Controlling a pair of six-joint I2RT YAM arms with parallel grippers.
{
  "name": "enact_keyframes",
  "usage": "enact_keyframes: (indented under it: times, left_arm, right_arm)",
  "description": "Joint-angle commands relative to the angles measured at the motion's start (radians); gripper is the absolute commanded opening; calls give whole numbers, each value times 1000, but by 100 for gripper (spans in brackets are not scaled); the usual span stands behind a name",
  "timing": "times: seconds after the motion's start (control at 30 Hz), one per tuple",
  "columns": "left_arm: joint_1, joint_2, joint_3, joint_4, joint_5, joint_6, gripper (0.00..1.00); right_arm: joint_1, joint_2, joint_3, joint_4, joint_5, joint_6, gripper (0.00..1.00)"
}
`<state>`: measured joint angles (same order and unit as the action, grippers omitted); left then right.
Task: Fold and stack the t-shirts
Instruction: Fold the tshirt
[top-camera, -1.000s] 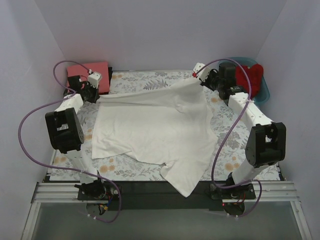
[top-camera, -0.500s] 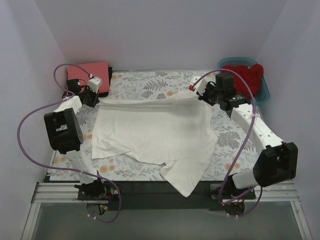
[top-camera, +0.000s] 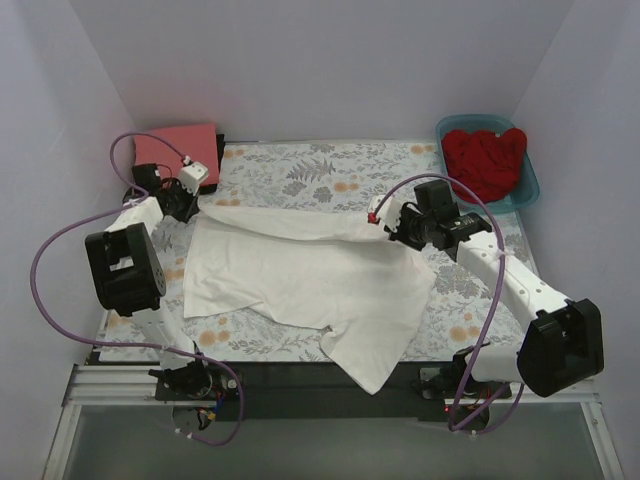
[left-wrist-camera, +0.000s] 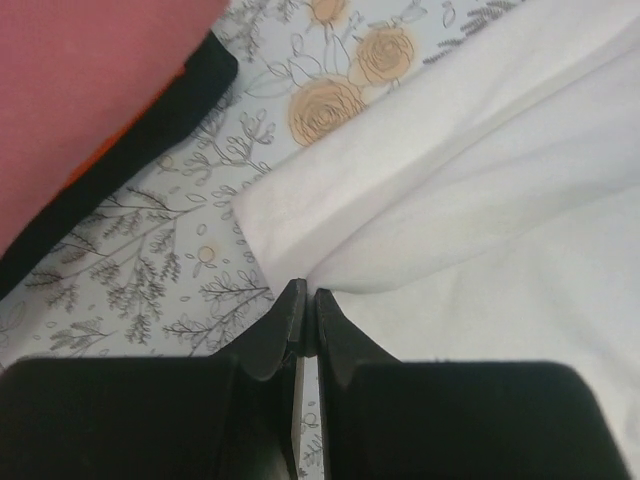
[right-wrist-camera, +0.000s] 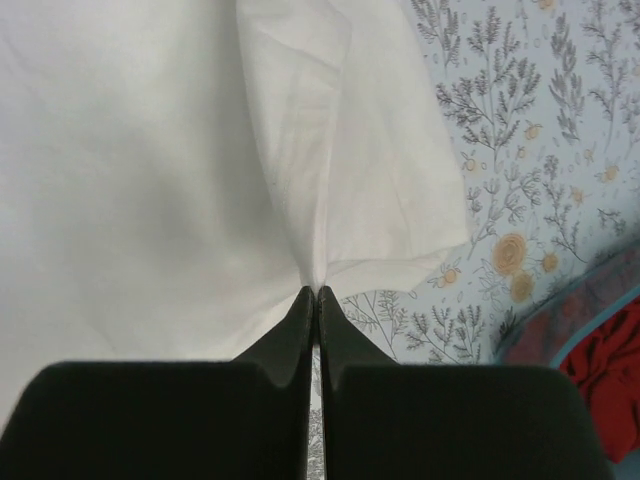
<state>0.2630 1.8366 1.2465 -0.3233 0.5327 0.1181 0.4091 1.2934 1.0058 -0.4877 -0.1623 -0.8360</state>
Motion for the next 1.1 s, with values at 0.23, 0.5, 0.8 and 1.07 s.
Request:
enact_keyframes:
  times: [0.23,0.5,0.8,1.07]
  left_arm:
    - [30,-45,17,-178,24,182,35]
    - [35,-13,171,-250,159,26,46]
    - [-15,102,221,-186,90,-161,49]
    - [-33,156,229,-177,46,-175,49]
  right_arm:
    - [25,11,33,-109,-83,23,68]
    - [-154,243,284,-150,-117,279,57]
    - [-266,544,526,-166,-59,604,59]
    - [-323,673,596,-173,-72,663,64]
